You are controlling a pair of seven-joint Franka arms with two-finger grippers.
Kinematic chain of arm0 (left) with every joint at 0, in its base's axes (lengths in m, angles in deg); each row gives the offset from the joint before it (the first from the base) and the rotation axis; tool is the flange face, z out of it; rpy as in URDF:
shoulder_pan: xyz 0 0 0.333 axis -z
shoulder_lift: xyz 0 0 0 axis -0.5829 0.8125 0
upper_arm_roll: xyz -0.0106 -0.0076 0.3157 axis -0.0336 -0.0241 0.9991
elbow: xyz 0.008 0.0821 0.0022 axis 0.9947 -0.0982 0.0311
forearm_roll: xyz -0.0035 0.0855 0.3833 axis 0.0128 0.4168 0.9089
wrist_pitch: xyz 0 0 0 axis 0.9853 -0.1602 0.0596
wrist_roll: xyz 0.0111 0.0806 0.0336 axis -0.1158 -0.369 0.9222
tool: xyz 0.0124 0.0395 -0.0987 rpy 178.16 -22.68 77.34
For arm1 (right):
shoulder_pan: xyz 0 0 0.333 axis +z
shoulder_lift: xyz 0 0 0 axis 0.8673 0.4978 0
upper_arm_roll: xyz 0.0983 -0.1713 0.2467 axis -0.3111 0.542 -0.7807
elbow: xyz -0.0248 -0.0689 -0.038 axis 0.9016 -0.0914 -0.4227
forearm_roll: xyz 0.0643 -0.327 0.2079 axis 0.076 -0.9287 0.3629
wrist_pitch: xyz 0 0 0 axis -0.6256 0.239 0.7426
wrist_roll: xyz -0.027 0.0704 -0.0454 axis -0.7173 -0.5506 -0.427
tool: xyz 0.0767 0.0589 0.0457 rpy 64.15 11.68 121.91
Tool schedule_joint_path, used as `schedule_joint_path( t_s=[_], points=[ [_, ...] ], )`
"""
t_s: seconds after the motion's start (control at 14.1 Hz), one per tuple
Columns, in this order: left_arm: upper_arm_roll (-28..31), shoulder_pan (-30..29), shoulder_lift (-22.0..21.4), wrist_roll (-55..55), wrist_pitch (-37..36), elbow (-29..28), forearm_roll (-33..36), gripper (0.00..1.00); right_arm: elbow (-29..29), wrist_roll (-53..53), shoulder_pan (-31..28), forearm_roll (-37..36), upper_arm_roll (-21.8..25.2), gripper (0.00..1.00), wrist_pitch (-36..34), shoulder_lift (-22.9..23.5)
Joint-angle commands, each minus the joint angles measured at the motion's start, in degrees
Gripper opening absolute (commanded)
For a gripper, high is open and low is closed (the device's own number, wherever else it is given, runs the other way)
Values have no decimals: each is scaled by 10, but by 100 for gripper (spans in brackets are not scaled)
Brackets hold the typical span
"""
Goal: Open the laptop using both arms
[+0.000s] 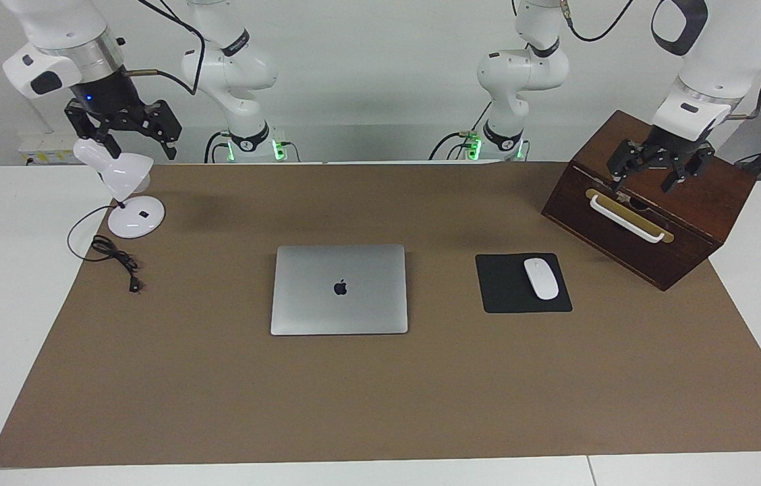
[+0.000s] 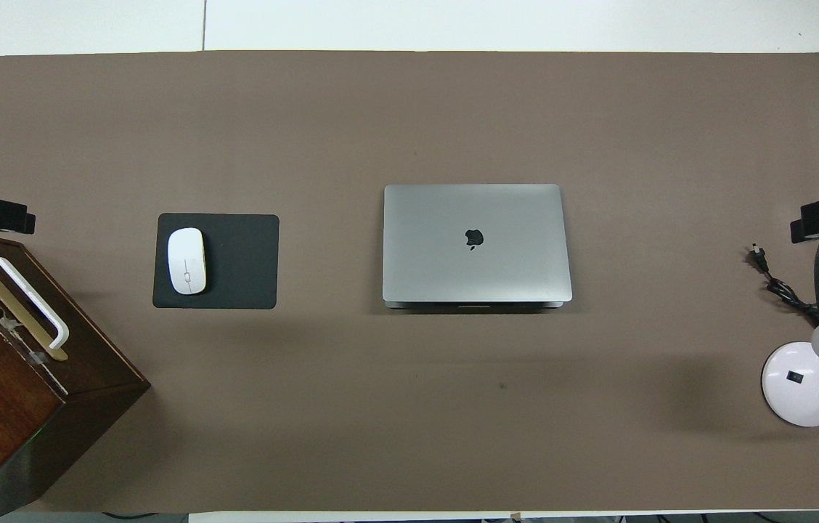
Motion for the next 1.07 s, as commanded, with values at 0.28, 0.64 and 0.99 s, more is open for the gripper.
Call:
schedule_joint_path(
  t_s=[0.28, 0.64, 0.99],
  points=[
    [2, -1, -16, 0, 7, -20, 6, 100, 9, 13, -10, 12, 1, 100, -5, -9],
    [0, 9, -16, -2, 9, -20, 6, 100, 10, 19, -9, 23, 2, 100, -6, -13],
    [0, 10, -16, -1, 9, -20, 6, 100, 51, 26, -26, 23, 7, 100, 77, -26]
  ],
)
